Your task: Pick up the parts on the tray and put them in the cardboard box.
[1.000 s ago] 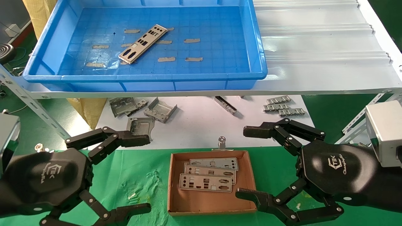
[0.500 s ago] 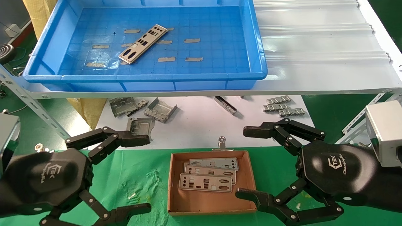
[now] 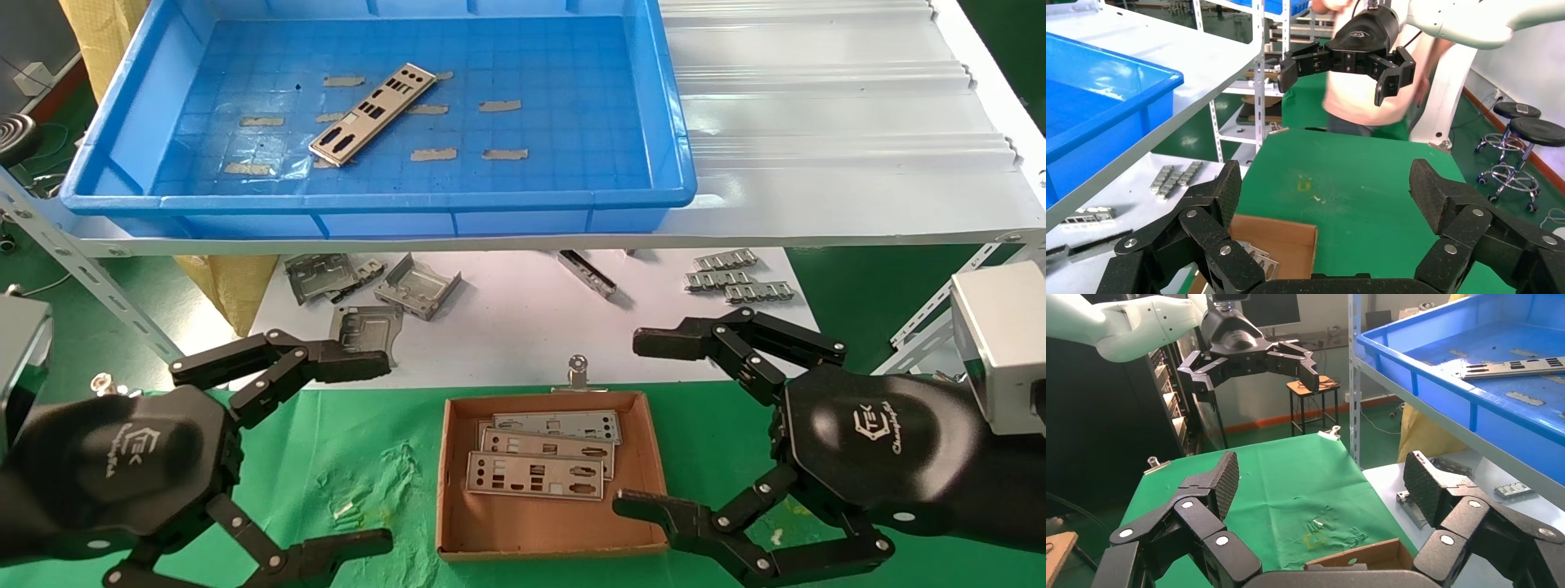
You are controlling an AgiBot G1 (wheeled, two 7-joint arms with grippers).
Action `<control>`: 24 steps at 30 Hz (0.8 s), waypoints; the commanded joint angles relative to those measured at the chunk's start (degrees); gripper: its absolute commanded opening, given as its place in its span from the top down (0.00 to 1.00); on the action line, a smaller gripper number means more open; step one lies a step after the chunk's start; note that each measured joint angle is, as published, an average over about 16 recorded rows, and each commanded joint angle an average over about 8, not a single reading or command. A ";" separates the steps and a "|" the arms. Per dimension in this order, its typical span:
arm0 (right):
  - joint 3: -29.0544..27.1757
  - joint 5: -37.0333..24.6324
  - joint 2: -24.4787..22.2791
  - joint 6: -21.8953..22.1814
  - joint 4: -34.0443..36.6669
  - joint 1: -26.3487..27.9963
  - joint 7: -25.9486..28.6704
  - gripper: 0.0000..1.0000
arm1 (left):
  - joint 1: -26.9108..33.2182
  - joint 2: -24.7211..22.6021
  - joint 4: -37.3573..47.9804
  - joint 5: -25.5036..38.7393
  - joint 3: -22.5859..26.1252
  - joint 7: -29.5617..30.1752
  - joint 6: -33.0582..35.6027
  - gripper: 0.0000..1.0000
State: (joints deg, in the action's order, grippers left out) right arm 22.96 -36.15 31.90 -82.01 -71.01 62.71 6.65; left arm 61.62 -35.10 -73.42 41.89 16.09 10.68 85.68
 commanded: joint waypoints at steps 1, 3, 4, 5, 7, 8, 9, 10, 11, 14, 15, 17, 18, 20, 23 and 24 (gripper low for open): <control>0.00 0.00 0.00 0.00 0.00 0.00 0.00 0.00 | 0.00 0.00 0.00 0.00 0.00 0.00 0.00 0.00; 0.00 0.00 0.00 0.00 0.00 0.00 0.00 0.00 | 0.00 0.00 0.00 0.00 0.00 0.00 0.00 0.00; 0.00 0.00 0.00 0.00 0.00 0.00 0.00 0.00 | 0.00 0.00 0.00 0.00 0.00 0.00 0.00 0.00; 0.00 0.00 0.00 0.00 0.00 0.00 0.00 0.00 | 0.00 0.00 0.00 0.00 0.00 0.00 0.00 0.00; 0.00 0.00 0.00 0.00 0.00 0.00 0.00 0.00 | 0.00 0.00 0.00 0.00 0.00 0.00 0.00 0.00; 0.00 0.00 0.00 0.00 0.00 0.00 0.00 0.00 | 0.00 0.00 0.00 0.00 0.00 0.00 0.00 0.00; 0.00 0.00 0.00 0.00 0.00 0.00 0.00 0.00 | 0.00 0.00 0.00 0.00 0.00 0.00 0.00 0.00; 0.00 0.00 0.00 0.00 0.00 0.00 0.00 0.00 | 0.00 0.00 0.00 0.00 0.00 0.00 0.00 0.00; 0.00 0.00 0.00 0.00 0.00 0.00 0.00 0.00 | 0.00 0.00 0.00 0.00 0.00 0.00 0.00 0.00; 0.00 0.00 0.00 0.00 0.00 0.00 0.00 0.00 | 0.00 0.00 0.00 0.00 0.00 0.00 0.00 0.00; 0.00 0.00 0.00 0.00 0.00 0.00 0.00 0.00 | 0.00 0.00 0.00 0.00 0.00 0.00 0.00 0.00; 0.00 0.00 0.00 0.00 0.00 0.00 0.00 0.00 | 0.00 0.00 0.00 0.00 0.00 0.00 0.00 0.00; 0.00 0.00 0.00 0.00 0.00 0.00 0.00 0.00 | 0.00 0.00 0.00 0.00 0.00 0.00 0.00 0.00; 0.00 0.00 0.00 0.00 0.00 0.00 0.00 0.00 | 0.00 0.00 0.00 0.00 0.00 0.00 0.00 0.00; 0.00 0.00 0.00 0.00 0.00 0.00 0.00 0.00 | 0.00 0.00 0.00 0.00 0.00 0.00 0.00 0.00; 0.00 0.00 0.00 0.00 0.00 0.00 0.00 0.00 | 0.00 0.00 0.00 0.00 0.00 0.00 0.00 0.00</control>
State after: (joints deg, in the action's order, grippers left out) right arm 22.96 -36.15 31.90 -82.01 -71.00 62.71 6.65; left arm 61.62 -35.10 -73.42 41.89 16.09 10.68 85.68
